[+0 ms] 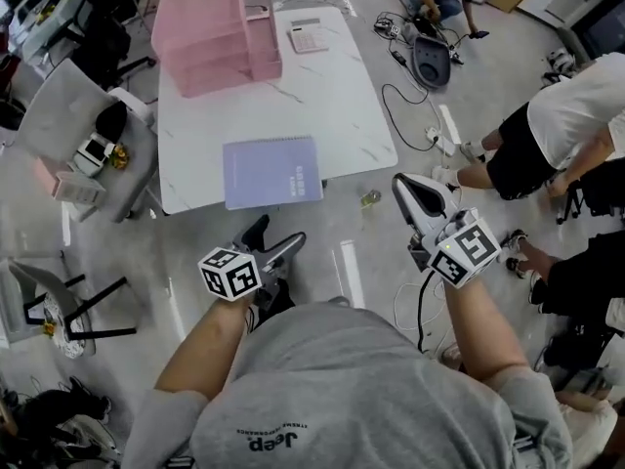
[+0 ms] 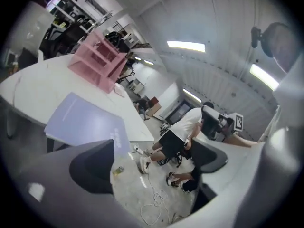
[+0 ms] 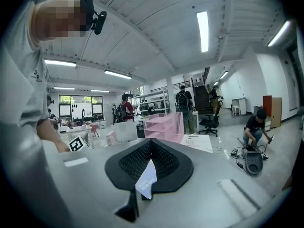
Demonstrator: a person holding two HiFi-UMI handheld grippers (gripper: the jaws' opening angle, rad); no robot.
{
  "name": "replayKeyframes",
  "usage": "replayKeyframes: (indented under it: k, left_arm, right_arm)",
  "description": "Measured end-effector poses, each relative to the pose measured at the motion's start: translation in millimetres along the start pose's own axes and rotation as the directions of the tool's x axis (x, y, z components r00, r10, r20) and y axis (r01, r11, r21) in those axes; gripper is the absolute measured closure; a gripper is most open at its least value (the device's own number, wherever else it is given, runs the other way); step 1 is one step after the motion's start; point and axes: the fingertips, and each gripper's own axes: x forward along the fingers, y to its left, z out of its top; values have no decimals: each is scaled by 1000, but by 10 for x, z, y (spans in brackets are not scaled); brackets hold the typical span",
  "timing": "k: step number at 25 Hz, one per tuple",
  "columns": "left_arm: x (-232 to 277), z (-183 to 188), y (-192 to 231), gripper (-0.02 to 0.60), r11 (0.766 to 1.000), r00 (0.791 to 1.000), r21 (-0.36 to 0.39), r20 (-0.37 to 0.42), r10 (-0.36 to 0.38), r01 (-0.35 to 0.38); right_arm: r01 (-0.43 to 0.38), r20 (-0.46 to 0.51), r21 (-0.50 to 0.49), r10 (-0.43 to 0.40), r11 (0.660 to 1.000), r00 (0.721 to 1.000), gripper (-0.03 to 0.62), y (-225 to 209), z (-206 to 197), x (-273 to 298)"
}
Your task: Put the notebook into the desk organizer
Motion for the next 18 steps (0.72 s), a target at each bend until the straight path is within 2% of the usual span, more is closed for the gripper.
replayKeyframes:
  k: [2, 4, 7, 9, 11, 18]
  left_arm:
    - [6, -100, 283, 41, 995, 1000, -99, 6, 30, -30]
    - [29, -206, 562, 42, 977, 999, -209, 14, 52, -48]
    - [110, -313, 926, 43, 926, 997, -376, 39, 66, -47]
    - [175, -321, 1138, 43, 888, 994, -458, 66, 84, -45]
    - [245, -309, 1310, 43, 856, 991, -514, 84, 105, -47]
    - [494, -308, 1715, 53, 783, 984, -618, 88, 157, -70]
  right_arm:
    - [-15, -20, 10, 16, 1000, 1000, 592, 23, -117, 136]
    - [-25, -42, 20, 26, 999, 999, 592, 40, -256, 229]
    - [-29, -73, 37, 32, 999, 997, 592, 32, -449, 322]
    - [-27, -91, 44, 31, 999, 995, 592, 20, -539, 354]
    - [-23, -103, 46, 28, 999, 994, 592, 13, -590, 372]
    - [6, -138, 46, 0, 999, 990, 592, -48, -731, 330]
